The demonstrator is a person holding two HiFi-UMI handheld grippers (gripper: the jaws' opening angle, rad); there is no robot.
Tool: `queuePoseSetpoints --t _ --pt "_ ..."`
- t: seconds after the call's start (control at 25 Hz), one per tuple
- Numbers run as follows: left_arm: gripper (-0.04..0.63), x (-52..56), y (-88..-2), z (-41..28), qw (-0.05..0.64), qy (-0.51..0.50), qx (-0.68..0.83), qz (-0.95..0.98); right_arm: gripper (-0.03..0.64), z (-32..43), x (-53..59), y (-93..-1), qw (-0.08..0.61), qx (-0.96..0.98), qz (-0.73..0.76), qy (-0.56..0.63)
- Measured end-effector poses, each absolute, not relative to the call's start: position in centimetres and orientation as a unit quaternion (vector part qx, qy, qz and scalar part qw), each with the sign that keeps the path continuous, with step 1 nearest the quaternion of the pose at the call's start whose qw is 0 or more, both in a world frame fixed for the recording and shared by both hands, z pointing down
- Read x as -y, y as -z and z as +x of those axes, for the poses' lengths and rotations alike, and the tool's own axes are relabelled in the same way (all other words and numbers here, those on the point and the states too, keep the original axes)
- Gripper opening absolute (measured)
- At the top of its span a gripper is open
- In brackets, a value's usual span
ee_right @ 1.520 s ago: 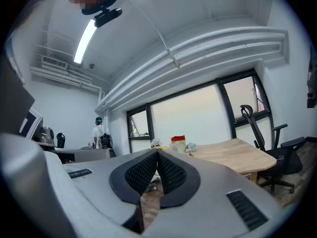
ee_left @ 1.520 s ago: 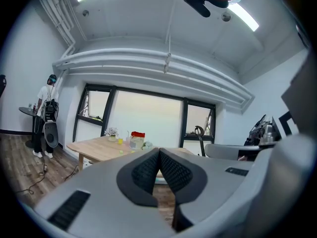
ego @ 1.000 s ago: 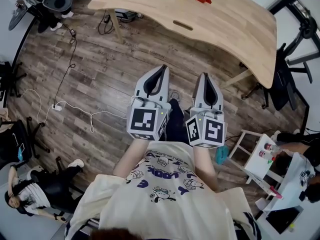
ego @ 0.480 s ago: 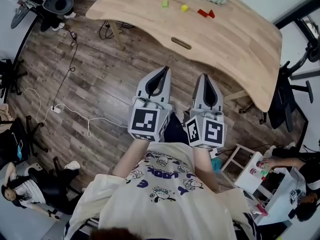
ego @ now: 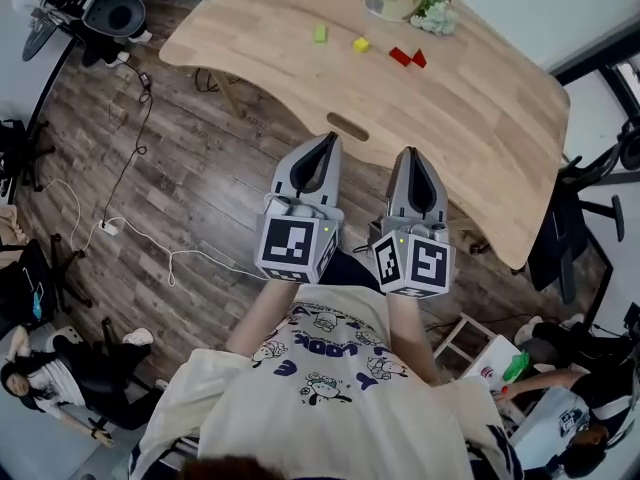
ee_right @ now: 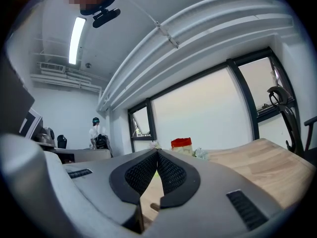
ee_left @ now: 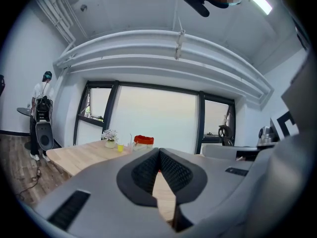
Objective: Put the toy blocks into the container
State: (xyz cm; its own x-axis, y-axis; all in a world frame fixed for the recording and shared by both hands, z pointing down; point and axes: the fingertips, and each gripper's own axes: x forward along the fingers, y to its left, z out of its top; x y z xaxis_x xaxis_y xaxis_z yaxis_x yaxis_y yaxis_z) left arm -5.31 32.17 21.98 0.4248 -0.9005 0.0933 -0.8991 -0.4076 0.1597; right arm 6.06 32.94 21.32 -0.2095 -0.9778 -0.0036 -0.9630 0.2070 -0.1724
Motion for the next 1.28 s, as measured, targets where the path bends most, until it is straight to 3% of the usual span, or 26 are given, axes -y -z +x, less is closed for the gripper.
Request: queuePoseSetpoints --t 1.28 --pt "0.026 -20.3 -24.2 -3.2 0.122 -0.014 0.536 0.835 -0.006 7.8 -21.3 -23.8 0.047 -0.773 -0.624 0.107"
